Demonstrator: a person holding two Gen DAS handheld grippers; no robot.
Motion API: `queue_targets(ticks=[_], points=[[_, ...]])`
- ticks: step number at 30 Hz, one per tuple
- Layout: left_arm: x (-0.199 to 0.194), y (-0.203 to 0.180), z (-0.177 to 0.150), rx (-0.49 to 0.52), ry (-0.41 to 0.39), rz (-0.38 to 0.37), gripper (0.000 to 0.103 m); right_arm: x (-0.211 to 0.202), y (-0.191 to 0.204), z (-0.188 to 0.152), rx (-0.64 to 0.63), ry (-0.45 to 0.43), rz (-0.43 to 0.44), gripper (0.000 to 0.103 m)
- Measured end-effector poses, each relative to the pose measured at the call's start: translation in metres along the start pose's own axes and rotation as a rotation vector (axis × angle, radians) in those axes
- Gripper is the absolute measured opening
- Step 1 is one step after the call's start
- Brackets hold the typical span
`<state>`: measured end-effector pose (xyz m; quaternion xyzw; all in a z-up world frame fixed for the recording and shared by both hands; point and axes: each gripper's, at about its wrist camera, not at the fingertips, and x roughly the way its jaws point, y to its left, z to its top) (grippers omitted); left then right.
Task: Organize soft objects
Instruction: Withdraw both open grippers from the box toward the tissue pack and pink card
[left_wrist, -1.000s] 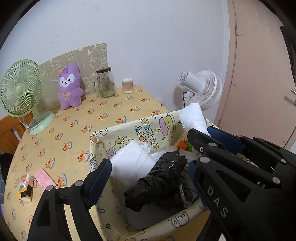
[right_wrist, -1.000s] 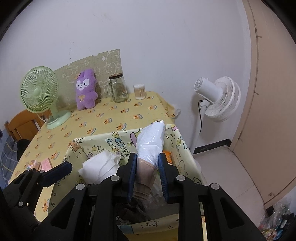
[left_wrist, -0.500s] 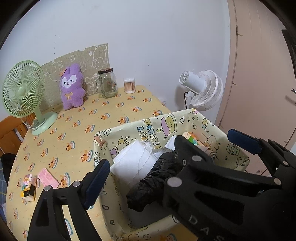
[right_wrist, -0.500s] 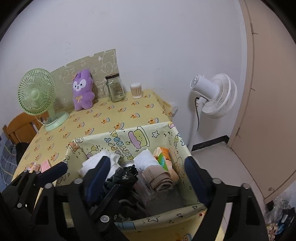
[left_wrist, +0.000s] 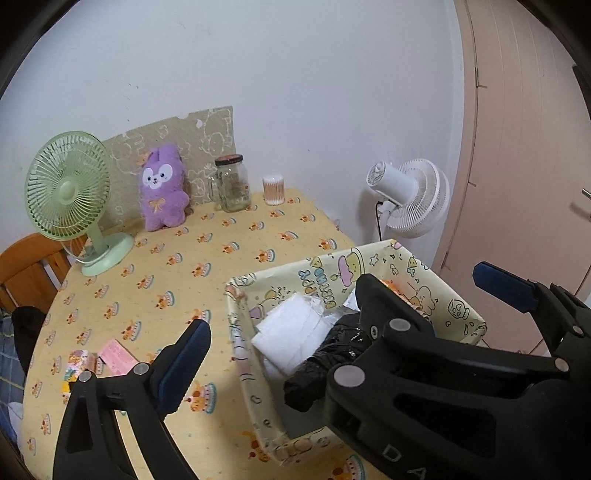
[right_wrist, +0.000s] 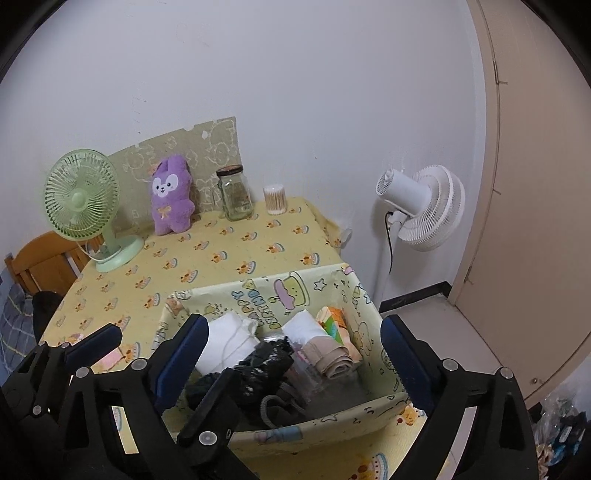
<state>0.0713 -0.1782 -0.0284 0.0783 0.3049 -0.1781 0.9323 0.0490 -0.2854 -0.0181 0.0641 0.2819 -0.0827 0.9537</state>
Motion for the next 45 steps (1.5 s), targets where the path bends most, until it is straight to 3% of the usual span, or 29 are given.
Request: queue_targets(ticks=[21,45], points=[[-0.062,0.048,0.002,-0.011,-0.093,0.043,0.1,-0.049,0.061,0.013,-0.046,-0.069,0.021,0.098],[-0.088,0.107,-0.014,-0.044,-0.105,0.117,0.1,-0.06,0.131,0.003,-0.076,-0.076,0.092,0.098]])
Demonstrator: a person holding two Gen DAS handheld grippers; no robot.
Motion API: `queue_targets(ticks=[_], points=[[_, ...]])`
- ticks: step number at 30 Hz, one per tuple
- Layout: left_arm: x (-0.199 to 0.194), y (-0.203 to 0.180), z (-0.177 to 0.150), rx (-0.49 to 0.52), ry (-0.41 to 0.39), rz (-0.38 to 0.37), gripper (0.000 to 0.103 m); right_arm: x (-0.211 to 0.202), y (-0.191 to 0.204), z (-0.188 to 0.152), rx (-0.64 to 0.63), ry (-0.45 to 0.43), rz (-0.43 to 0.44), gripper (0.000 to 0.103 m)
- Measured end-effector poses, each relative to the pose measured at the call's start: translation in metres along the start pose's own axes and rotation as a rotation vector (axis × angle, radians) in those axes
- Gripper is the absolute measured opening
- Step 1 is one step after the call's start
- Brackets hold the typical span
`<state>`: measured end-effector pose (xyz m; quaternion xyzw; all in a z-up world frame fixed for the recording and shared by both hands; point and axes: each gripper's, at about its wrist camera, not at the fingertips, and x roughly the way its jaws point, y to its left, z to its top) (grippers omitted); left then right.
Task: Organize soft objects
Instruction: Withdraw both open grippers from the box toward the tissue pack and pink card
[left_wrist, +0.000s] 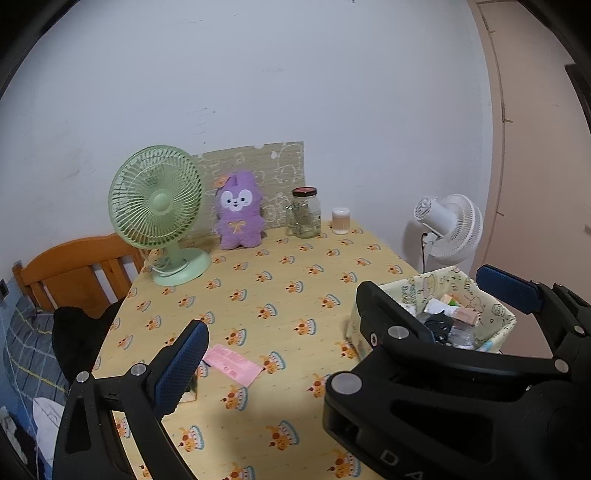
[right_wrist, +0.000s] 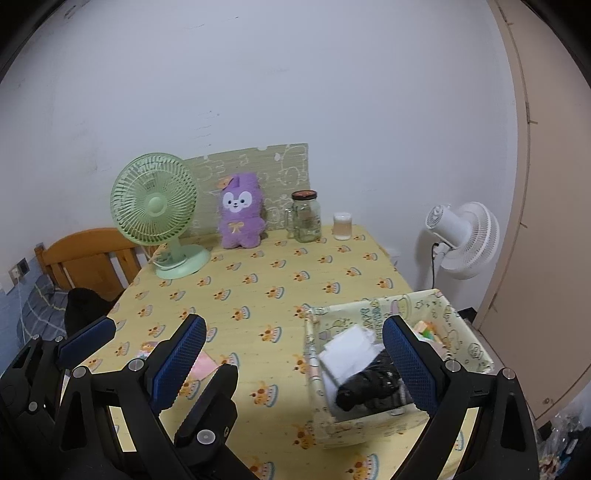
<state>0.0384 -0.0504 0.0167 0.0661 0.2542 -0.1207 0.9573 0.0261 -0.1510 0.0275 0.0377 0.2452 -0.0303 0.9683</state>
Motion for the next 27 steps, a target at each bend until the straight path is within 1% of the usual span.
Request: queue_targets(ticks=[10,27], points=[[0.01,0.027,-0.013,-0.028,0.023,0.021,0.1,0.017,0.026,-0.008,-0.023,0.028,0.026,0.098],[0.039,0.067,-0.037,-0.053,0.073,0.059,0.1,0.058,0.062,-0.029,-0.048,0.068,0.075,0.098]])
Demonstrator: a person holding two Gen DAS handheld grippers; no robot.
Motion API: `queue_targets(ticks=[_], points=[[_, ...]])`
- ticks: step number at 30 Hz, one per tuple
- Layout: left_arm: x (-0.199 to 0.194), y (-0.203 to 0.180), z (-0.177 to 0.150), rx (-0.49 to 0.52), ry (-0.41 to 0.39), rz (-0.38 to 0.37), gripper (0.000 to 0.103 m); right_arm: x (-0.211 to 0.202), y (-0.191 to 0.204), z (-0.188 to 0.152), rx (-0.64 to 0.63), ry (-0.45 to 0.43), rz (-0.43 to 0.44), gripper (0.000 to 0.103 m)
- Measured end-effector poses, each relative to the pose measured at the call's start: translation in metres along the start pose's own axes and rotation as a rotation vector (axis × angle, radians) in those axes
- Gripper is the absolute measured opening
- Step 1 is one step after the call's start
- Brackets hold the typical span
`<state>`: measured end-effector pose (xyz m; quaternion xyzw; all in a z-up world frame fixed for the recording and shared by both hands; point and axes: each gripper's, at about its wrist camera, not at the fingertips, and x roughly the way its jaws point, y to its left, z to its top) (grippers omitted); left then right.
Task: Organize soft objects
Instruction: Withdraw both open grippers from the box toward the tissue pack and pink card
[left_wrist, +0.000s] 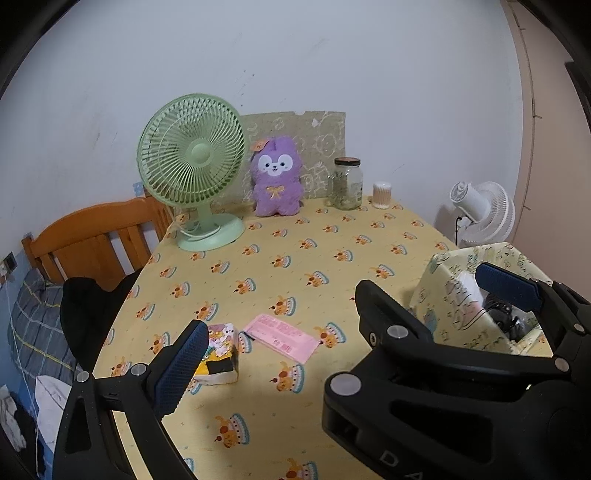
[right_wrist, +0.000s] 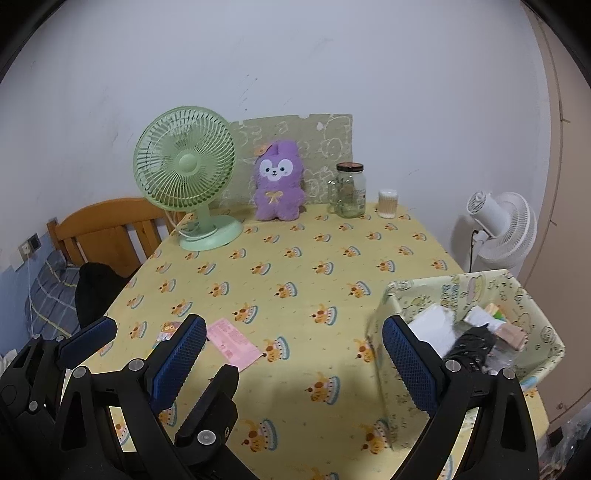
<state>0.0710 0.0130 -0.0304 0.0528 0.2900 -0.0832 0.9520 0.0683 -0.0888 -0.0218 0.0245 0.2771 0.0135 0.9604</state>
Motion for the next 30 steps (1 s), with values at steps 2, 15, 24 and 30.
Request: queue_targets(ticks=[2,15,24,30], points=[[0.004,0.004,-0.002,-0.004,0.006,0.004,0.1,0.004,0.004,-0.001,-0.004,0.003,0.002,0.098],[0.025,0.027,-0.022,-0.026,0.043,0.03,0.1,0.035,0.027,-0.015,-0.03,0.034,0.033,0.098],[0.039,0.04,-0.034,-0.038,0.079,0.047,0.1,0.052,0.041,-0.025,-0.053,0.047,0.031,0.098],[0.05,0.048,-0.041,-0.045,0.105,0.047,0.1,0.064,0.047,-0.03,-0.076,0.058,0.047,0.098]])
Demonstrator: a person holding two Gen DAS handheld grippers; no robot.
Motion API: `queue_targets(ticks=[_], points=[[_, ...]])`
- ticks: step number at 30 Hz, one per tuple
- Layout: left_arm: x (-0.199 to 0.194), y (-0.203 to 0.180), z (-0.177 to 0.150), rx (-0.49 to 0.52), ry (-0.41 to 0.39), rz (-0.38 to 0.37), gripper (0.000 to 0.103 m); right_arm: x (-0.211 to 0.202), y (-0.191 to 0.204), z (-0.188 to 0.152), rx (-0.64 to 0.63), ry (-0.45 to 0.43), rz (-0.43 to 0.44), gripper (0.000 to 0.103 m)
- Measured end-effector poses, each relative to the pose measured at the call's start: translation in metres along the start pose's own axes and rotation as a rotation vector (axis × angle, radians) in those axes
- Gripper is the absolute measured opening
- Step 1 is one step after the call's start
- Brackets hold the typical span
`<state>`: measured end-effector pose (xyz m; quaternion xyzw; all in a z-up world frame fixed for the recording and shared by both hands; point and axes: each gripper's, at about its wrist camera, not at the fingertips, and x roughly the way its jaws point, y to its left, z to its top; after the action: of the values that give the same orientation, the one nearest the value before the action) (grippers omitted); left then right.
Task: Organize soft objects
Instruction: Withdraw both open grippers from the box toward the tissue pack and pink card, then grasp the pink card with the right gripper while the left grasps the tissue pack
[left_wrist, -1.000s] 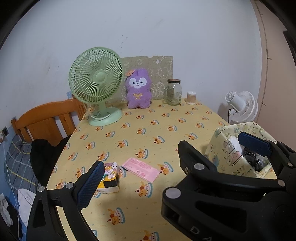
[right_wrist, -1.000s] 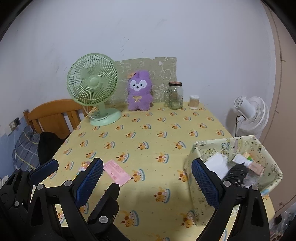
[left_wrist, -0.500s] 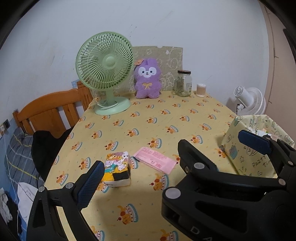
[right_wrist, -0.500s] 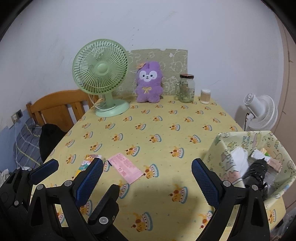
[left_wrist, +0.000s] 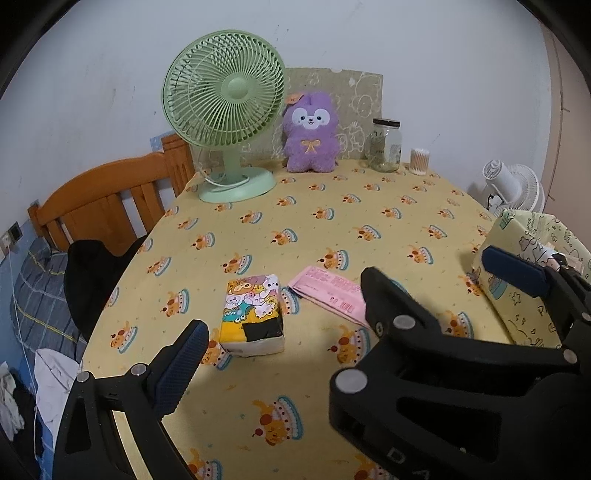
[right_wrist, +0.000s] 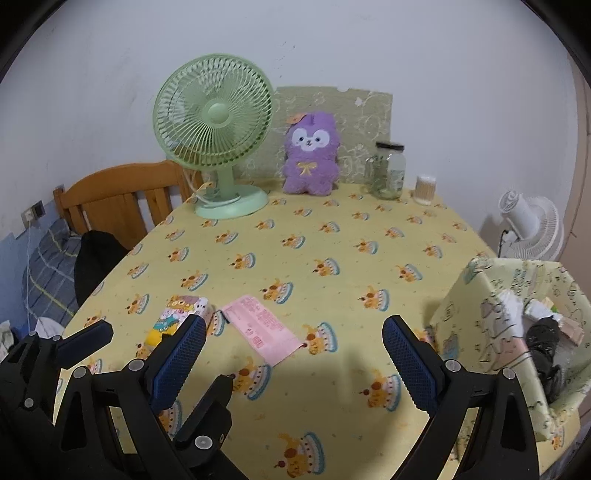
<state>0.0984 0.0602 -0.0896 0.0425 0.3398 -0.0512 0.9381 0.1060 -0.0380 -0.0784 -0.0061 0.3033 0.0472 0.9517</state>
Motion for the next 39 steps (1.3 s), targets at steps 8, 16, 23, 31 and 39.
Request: queue_targets(ticks=[8,16,23,31,39], points=[[0.018,0.01,-0.007,-0.02,0.048,0.003,0.1,0.016,0.006,-0.007,-0.019,0.048,0.027,0.098],[0.037,0.021,-0.009,-0.034,0.084,0.044,0.1,0.032,0.009,-0.009,-0.02,0.094,0.022,0.098],[0.055,0.025,-0.005,-0.037,0.127,0.049,0.091,0.046,0.007,-0.007,-0.013,0.124,0.018,0.098],[0.071,0.028,-0.003,-0.079,0.165,0.045,0.073,0.061,0.004,-0.003,-0.009,0.156,0.02,0.098],[0.076,0.031,-0.006,-0.099,0.174,0.031,0.056,0.074,0.008,-0.004,-0.035,0.193,0.061,0.098]])
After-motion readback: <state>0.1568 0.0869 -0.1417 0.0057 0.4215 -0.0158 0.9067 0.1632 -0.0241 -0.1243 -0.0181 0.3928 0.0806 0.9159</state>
